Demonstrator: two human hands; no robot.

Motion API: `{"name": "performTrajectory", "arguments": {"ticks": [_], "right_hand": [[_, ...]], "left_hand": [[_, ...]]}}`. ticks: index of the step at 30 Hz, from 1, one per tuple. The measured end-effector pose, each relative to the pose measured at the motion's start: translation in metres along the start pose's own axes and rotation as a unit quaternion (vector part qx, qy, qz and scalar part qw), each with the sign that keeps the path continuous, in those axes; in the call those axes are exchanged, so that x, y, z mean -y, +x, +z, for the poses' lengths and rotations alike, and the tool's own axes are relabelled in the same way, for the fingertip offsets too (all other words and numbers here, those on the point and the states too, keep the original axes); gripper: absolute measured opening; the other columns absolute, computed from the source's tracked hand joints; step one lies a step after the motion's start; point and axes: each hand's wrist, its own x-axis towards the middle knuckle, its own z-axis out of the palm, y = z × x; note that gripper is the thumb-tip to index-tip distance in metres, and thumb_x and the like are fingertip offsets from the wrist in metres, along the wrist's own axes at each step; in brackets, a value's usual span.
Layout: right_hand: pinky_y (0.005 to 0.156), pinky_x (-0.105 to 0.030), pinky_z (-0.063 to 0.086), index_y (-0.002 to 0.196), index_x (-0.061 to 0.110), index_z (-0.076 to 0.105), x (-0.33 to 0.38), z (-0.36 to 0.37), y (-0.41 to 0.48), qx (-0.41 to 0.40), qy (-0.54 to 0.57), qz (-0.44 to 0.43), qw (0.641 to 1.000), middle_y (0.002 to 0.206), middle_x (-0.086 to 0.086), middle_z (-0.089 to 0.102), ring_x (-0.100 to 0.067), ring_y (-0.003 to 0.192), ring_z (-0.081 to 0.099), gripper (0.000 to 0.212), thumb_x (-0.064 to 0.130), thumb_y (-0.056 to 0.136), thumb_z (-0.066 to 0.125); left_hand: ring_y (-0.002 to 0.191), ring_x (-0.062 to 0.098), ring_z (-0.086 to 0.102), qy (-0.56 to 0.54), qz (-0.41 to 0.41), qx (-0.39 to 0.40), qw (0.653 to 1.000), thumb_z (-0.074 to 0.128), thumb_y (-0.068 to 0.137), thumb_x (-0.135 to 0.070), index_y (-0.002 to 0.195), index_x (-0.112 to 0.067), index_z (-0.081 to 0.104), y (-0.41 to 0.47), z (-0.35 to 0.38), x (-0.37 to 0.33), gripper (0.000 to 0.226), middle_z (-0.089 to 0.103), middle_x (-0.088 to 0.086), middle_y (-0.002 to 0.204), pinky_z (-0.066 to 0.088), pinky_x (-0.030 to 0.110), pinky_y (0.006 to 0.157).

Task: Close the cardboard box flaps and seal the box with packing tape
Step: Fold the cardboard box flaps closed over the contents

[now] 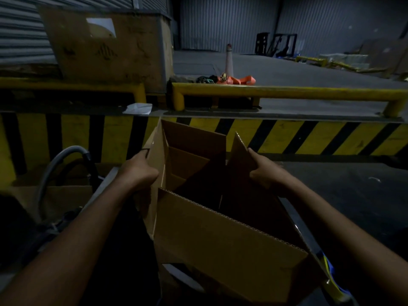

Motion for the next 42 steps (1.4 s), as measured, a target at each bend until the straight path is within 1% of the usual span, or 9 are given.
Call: {"name": "performTrajectory", "arguments": {"ticks": [5,9,13,17,20,24,30,36,42], "right_hand": [[0.056,-0.022,0.046,0.154,0.024,0.021,0.003,-0.007,0.006,-0.041,0.034,-0.027,0.998,0.112,0.001,0.050,-0.011,0.076,0.057,0.077,-0.003,0.091,0.055],[0.067,-0.025,0.047,0.149,0.017,0.032,0.002,-0.011,0.018,-0.056,0.036,-0.020,0.998,0.105,-0.001,0.057,-0.012,0.079,0.056,0.065,-0.001,0.091,0.057],[0.067,-0.026,0.046,0.149,0.014,0.031,0.000,-0.019,0.029,-0.028,0.025,-0.008,0.999,0.116,-0.008,0.052,-0.011,0.080,0.054,0.065,-0.003,0.091,0.055],[0.080,-0.033,0.048,0.149,0.012,0.028,0.002,-0.017,0.043,-0.012,0.038,0.019,0.999,0.132,-0.015,0.051,-0.017,0.097,0.054,0.068,0.000,0.090,0.059],[0.070,-0.031,0.052,0.152,0.017,0.021,0.000,-0.013,0.046,0.009,0.086,0.079,0.993,0.118,-0.010,0.053,-0.018,0.090,0.059,0.076,0.005,0.089,0.063],[0.056,-0.023,0.043,0.156,0.024,0.009,-0.009,-0.008,0.035,0.008,0.061,0.069,0.996,0.131,-0.016,0.048,-0.013,0.076,0.054,0.085,0.002,0.091,0.059],[0.056,-0.022,0.042,0.153,0.020,0.022,-0.018,-0.027,0.018,-0.068,0.026,0.029,0.997,0.128,-0.011,0.049,-0.011,0.076,0.054,0.076,0.002,0.090,0.060],[0.056,-0.023,0.039,0.153,0.018,0.026,0.000,-0.054,0.010,-0.077,-0.023,0.004,0.997,0.130,-0.013,0.049,-0.009,0.074,0.049,0.068,0.000,0.093,0.054],[0.069,-0.026,0.050,0.152,0.020,0.027,-0.017,-0.010,0.000,-0.068,0.021,-0.022,0.997,0.132,-0.014,0.053,-0.012,0.089,0.057,0.073,-0.004,0.090,0.057]], "left_hand": [[0.095,0.026,0.063,0.018,0.026,0.060,0.998,0.064,0.088,-0.001,0.150,-0.033,0.036,0.008,-0.009,0.000,0.075,0.056,0.006,0.120,0.060,0.047,0.080],[0.094,0.024,0.062,-0.010,0.026,0.114,0.993,0.060,0.090,0.004,0.153,-0.035,0.032,0.005,-0.014,0.006,0.079,0.053,0.004,0.121,0.055,0.034,0.061],[0.099,0.026,0.062,-0.016,-0.004,0.114,0.993,0.062,0.089,0.000,0.153,-0.037,0.028,0.006,-0.011,0.012,0.081,0.051,0.006,0.127,0.057,0.037,0.065],[0.099,0.027,0.061,-0.001,-0.025,0.122,0.992,0.062,0.090,-0.003,0.154,-0.032,0.023,0.012,-0.008,0.011,0.080,0.052,0.009,0.126,0.055,0.037,0.066],[0.099,0.030,0.060,-0.003,-0.032,0.111,0.993,0.060,0.090,-0.004,0.151,-0.028,0.028,0.016,-0.010,0.015,0.073,0.052,0.012,0.124,0.056,0.040,0.069],[0.103,0.031,0.057,-0.038,-0.028,0.120,0.992,0.059,0.091,-0.002,0.155,-0.032,0.022,0.012,-0.012,0.018,0.080,0.048,0.008,0.120,0.054,0.041,0.070],[0.108,0.031,0.055,-0.074,0.011,0.124,0.989,0.063,0.088,0.002,0.157,-0.043,0.013,0.005,-0.019,0.011,0.096,0.045,0.011,0.138,0.053,0.039,0.067],[0.090,0.024,0.055,-0.081,0.009,0.127,0.989,0.057,0.091,0.005,0.154,-0.038,0.022,0.002,-0.030,0.003,0.084,0.050,0.003,0.109,0.047,0.035,0.060],[0.105,0.029,0.057,-0.039,-0.004,0.130,0.991,0.059,0.092,-0.001,0.156,-0.047,0.006,-0.016,-0.013,0.010,0.095,0.041,0.014,0.144,0.057,0.045,0.075]]}}
